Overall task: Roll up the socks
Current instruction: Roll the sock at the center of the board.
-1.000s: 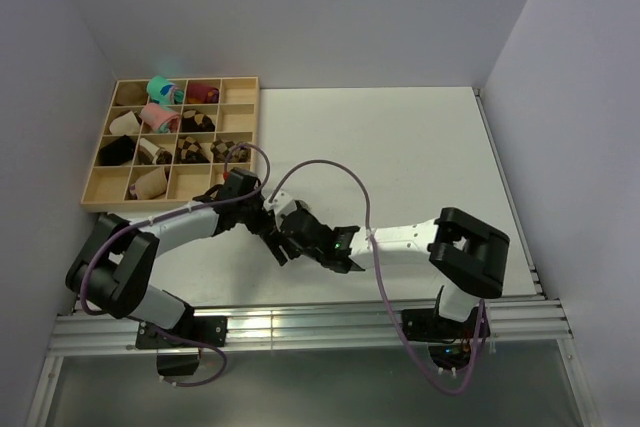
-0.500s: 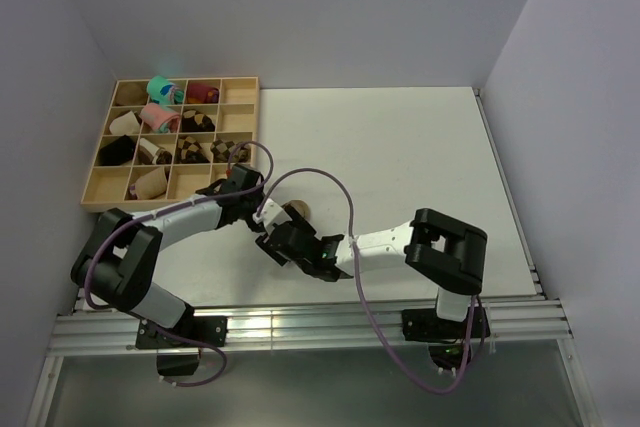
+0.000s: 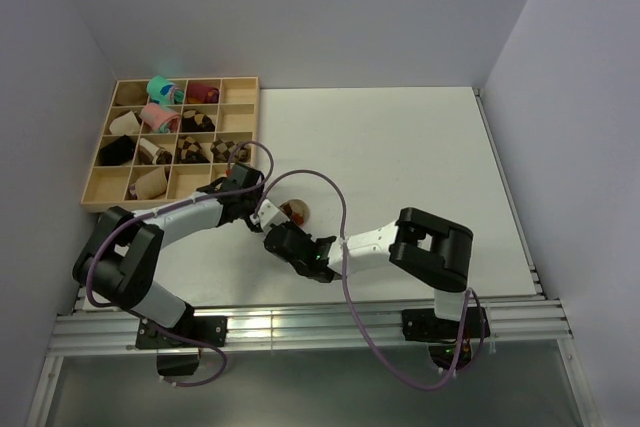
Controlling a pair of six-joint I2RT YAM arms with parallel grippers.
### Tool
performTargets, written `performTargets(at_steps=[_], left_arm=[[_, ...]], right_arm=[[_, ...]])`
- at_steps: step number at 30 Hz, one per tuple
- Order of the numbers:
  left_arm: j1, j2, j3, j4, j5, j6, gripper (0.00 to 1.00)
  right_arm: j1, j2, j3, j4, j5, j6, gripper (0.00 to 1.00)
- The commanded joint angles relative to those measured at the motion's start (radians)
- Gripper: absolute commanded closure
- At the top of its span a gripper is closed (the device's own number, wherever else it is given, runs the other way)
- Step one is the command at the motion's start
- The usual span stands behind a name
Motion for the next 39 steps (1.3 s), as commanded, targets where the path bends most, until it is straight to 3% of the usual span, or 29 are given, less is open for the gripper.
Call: performTargets(at_steps=[1, 4, 7, 9, 10, 16, 24, 32, 39], left_arm=[[-0.019, -0.012, -0.008, -0.057, 0.061, -0.004, 0.99], [-0.019, -0.038, -0.014, -0.044, 0.062, -0.013, 0.89], [-0.019, -0.074, -0.022, -0.024, 0.052, -0.027, 0.64], [-0.018, -0.101, -0.026, -0.013, 0.044, -0.038, 0.57], [-0.018, -0.110, -0.032, -0.007, 0.041, -0.042, 0.48], [0.002, -0.202, -0.091, 0.048, 0.015, -0.097, 0.27], [0.067, -0.393, -0.256, 0.158, -0.039, -0.168, 0.19], [0.075, -0.380, -0.463, 0.595, 0.058, -0.179, 0.18], [0.075, -0.440, -0.551, 0.700, -0.005, -0.122, 0.17]], right_arm=[[-0.027, 0.019, -0.048, 0.006, -0.078, 0.062, 0.96], [-0.060, -0.024, -0.097, 0.002, -0.148, 0.089, 1.00], [-0.102, -0.059, -0.143, -0.009, -0.245, 0.109, 1.00], [-0.117, -0.075, -0.149, -0.018, -0.294, 0.115, 1.00], [-0.125, -0.078, -0.154, -0.020, -0.306, 0.120, 1.00], [-0.172, -0.096, -0.155, -0.029, -0.426, 0.132, 1.00], [-0.202, -0.090, -0.129, -0.058, -0.501, 0.123, 1.00], [-0.238, -0.055, -0.088, -0.089, -0.607, 0.164, 1.00], [-0.286, 0.000, -0.033, -0.135, -0.734, 0.241, 1.00]])
